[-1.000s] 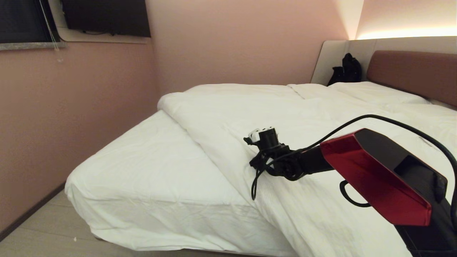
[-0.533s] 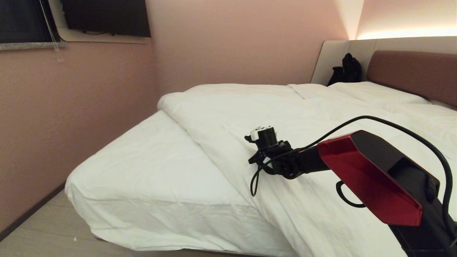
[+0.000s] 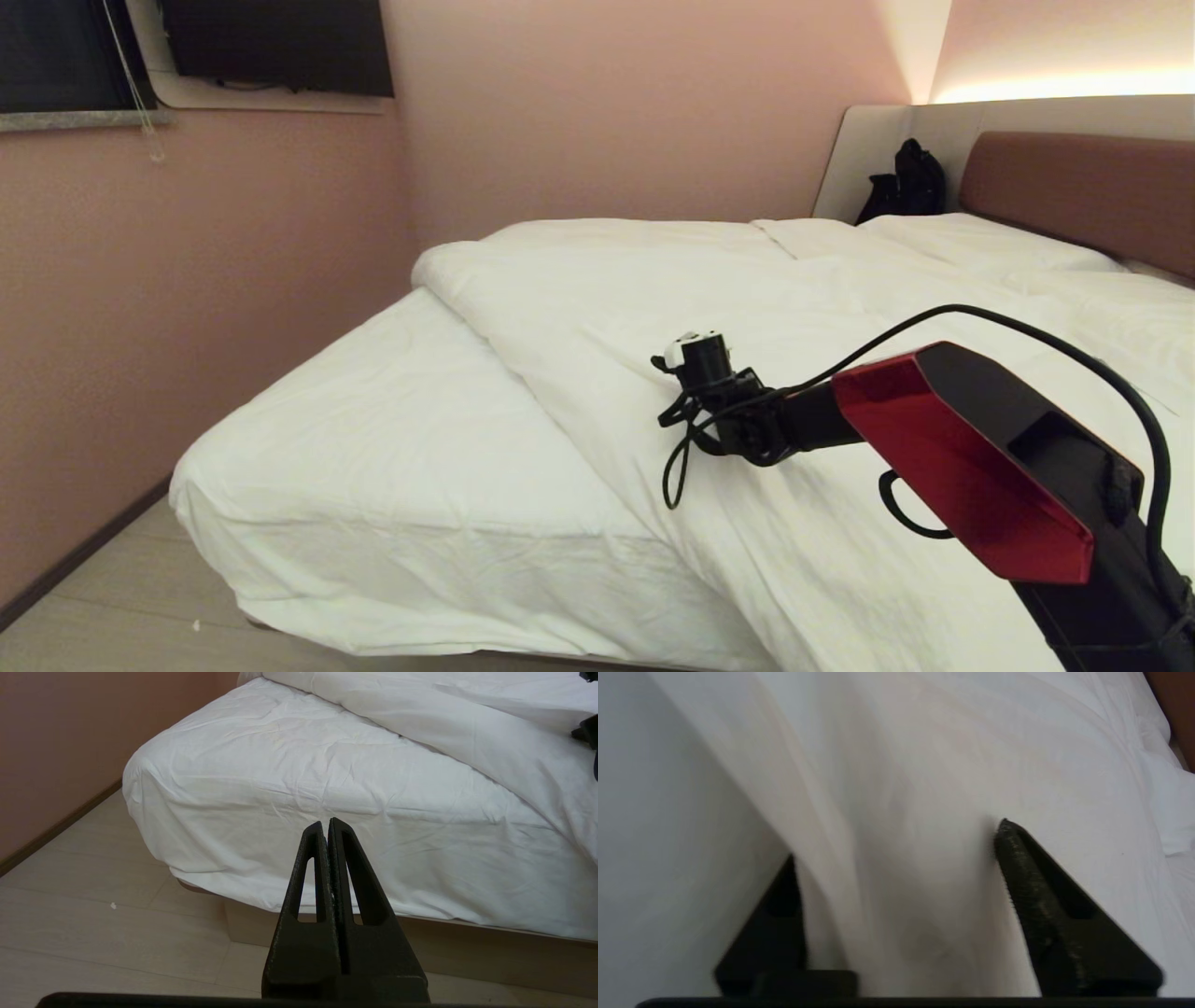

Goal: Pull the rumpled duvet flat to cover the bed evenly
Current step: Hold the folded corner of the quilt, then flatten the corners of the folded blanket

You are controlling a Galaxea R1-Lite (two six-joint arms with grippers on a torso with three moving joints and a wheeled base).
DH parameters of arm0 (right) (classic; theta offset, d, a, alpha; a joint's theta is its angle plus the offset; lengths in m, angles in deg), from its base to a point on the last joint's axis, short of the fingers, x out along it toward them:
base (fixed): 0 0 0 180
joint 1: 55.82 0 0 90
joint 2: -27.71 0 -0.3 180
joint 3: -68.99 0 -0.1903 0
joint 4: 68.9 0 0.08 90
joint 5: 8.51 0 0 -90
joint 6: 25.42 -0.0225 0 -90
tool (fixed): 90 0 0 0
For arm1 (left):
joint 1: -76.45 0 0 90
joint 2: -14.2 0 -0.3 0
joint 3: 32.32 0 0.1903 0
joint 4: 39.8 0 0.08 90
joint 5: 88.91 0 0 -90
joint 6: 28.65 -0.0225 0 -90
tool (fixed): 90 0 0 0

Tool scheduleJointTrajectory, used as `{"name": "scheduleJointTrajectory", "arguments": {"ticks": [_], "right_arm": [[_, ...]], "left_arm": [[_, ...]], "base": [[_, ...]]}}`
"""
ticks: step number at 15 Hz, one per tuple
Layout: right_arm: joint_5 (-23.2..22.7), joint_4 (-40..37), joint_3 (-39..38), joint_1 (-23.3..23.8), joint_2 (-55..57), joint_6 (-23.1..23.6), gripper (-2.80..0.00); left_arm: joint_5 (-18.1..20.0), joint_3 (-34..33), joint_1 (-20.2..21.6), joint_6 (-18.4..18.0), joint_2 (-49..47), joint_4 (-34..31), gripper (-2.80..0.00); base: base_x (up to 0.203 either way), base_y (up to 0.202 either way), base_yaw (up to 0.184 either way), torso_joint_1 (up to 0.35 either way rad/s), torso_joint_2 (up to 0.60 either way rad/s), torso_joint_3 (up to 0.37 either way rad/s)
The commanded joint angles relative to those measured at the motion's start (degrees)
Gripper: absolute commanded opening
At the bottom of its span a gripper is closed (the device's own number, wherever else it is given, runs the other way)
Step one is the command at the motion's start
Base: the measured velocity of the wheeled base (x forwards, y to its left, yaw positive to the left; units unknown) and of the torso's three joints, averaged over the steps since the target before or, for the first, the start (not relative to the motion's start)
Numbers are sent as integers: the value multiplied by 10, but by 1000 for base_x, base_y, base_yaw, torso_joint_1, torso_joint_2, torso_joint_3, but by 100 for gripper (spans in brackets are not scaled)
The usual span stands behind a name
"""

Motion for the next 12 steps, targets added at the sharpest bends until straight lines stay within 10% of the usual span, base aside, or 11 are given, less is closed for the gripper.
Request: {"name": "scheduleJointTrajectory", "arguments": {"ticks": [1,12], "right_arm": [[2,3,1,0,-3,0,-280],[3,0,-50,19,-99,-4,-280]], "left_arm": [[0,0,0,0,0,0,-280],[0,0,0,0,0,0,-280]], "base": [[0,0,0,0,0,0],[0,0,0,0,0,0]]}}
